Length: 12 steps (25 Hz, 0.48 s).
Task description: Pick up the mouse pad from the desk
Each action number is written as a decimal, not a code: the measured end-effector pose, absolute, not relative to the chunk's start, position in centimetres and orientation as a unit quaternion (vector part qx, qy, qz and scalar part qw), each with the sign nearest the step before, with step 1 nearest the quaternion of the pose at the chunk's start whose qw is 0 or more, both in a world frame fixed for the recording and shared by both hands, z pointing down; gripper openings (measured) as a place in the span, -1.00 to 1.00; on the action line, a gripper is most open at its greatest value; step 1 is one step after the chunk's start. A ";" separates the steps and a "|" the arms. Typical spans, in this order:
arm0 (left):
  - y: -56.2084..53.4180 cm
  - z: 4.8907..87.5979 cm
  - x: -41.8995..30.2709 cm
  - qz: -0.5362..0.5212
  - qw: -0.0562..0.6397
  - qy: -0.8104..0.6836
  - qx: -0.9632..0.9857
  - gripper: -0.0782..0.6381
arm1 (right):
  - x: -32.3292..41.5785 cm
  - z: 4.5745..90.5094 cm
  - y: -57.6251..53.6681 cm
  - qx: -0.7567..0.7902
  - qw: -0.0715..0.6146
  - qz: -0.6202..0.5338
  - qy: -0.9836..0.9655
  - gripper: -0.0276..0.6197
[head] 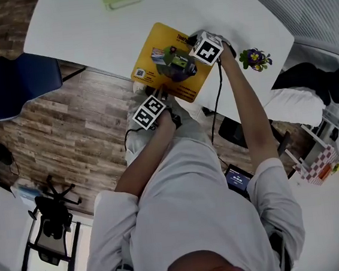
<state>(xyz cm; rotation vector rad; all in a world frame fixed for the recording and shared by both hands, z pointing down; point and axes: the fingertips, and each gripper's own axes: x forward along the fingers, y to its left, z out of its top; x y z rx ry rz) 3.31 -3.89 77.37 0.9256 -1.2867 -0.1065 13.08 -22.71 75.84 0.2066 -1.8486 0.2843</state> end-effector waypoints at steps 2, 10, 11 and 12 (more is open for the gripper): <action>-3.8 77.3 3.2 -0.051 0.702 -0.577 0.415 -0.56 | 13.2 75.9 -23.0 0.097 0.592 0.117 -0.792 -0.58; -3.4 77.2 3.0 -0.056 0.703 -0.572 0.419 -0.67 | 13.3 76.1 -23.8 0.102 0.585 0.133 -0.793 -0.37; -3.4 77.1 3.0 -0.057 0.703 -0.571 0.420 -0.69 | 13.3 76.2 -23.6 0.100 0.587 0.138 -0.792 -0.38; -3.3 77.0 3.0 -0.057 0.702 -0.571 0.422 -0.72 | 13.4 76.2 -23.5 0.097 0.590 0.141 -0.789 -0.38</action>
